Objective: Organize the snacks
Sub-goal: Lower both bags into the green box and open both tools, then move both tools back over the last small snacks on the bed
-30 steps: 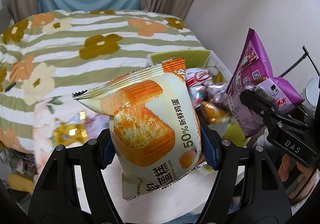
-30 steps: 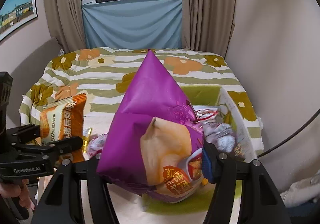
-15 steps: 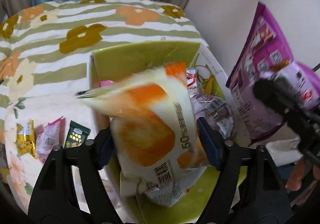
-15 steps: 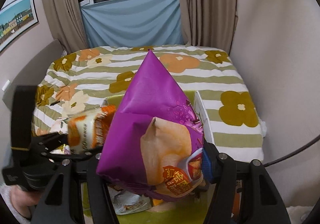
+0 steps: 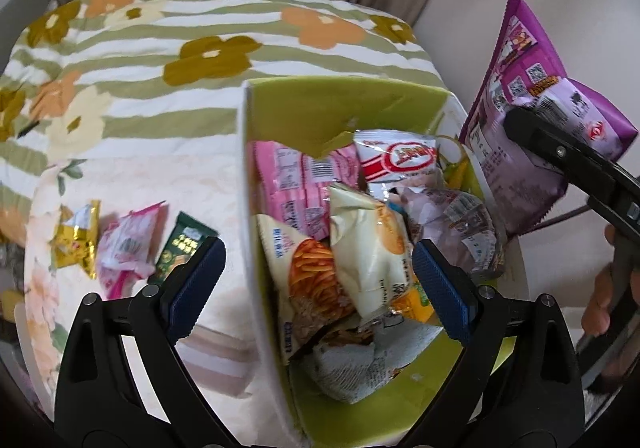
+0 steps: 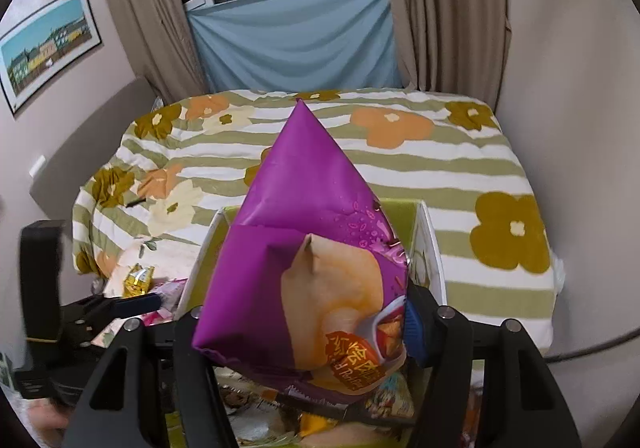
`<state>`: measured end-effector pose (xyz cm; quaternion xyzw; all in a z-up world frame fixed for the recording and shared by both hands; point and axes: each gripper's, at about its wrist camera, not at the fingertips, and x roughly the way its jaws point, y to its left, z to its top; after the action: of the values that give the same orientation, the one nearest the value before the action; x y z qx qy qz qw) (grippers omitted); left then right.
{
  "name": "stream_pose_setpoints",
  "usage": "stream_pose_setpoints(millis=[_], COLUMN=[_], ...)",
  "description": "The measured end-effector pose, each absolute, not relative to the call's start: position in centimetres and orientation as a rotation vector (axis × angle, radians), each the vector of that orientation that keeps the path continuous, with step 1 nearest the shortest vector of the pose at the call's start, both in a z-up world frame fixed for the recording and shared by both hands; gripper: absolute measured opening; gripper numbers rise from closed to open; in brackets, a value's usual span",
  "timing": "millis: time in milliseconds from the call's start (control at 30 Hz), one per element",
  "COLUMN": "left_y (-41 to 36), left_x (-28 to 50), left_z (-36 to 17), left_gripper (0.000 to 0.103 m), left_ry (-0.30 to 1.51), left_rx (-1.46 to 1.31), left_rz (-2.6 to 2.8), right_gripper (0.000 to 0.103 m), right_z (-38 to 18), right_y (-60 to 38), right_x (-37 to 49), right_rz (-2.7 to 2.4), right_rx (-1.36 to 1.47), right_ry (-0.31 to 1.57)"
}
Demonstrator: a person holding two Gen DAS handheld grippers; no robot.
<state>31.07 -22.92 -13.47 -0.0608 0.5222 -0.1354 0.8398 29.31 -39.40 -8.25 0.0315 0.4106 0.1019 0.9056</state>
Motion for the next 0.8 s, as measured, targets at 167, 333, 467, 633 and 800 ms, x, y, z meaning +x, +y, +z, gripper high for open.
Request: stream_pose_setpoints(millis=[167,333,467,633,800], left_y=[-21.7,-20.7,-20.0,-19.6,-18.9], left_x=[30.9,30.4,29.9,29.2,28.2], left_z=[-13.3,-13.4,-13.5,-13.3,-12.2], left_gripper=[0.094,0.094,0.094,0.094,0.094], left_ry=[1.103,1.106,1.108,1.101,1.064], left_rx=[-0.163,-0.149,-0.157,-0.157,-0.154], left_rz=[-0.26,-0.212,-0.201,-0.203,-0.203], right_gripper=[0.061,0.087,0.089,0.089,0.089], right_z=[-9.4,-10.4,-10.6,-10.6,-9.8], right_y=[-38.6,-37.9,-37.8,-38.1,-38.3], right_x=[31.0,31.5,30.8,30.2,29.2], right_rz=[0.255,0.261,0.271,0.268,0.262], right_rx=[0.033,0.027,0.028,0.038,0.044], right_ry=[0.851,0.848,0.828,0.832,0.815])
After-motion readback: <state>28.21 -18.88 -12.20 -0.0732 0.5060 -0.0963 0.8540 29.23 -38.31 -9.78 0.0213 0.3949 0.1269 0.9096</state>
